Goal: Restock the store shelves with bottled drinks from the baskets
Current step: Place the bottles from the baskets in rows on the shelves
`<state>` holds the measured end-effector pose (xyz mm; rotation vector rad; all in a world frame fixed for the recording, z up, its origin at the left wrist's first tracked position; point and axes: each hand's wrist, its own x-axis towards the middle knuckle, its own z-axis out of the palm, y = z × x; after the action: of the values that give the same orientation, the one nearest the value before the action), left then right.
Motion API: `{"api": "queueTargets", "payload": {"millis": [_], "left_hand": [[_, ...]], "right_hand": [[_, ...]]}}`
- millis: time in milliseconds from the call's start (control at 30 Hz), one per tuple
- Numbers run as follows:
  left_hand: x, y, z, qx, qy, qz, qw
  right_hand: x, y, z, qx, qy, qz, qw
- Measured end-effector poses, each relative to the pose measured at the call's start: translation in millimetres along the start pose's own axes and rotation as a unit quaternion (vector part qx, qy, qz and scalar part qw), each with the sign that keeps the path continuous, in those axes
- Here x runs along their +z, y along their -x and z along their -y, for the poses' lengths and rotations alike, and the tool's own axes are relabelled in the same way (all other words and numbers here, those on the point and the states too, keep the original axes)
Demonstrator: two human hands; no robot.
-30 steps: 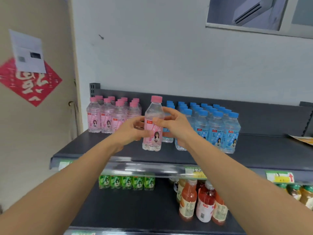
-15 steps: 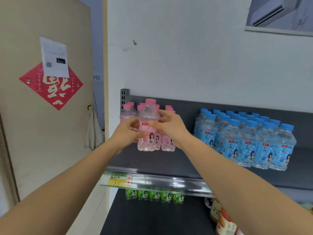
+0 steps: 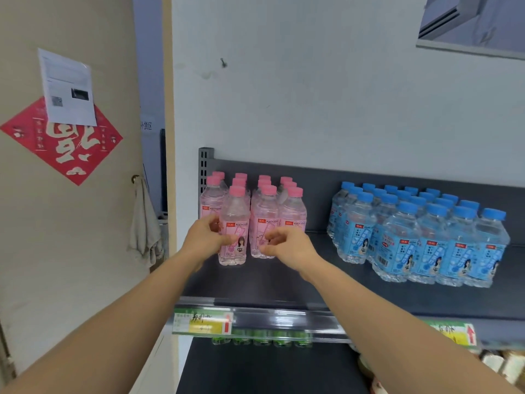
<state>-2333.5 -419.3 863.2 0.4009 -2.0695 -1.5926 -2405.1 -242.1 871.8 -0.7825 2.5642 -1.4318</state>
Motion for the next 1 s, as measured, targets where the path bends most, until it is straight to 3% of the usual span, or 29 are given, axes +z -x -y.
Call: {"api": "queueTargets", "payload": {"millis": [400,1000], "left_hand": [[5.0,-22.6,7.1,0.0,-0.008,0.021,1.0],[28.2,-17.3,1.1,0.017,-0.099,-0.001,0.995]], "right_hand": [[4.8,-8.0,-23.7,0.014,0.084,-0.007,0.996],[-24.6,9.7,-35.3,0.007,0.104,-0.011,0.994]]}}
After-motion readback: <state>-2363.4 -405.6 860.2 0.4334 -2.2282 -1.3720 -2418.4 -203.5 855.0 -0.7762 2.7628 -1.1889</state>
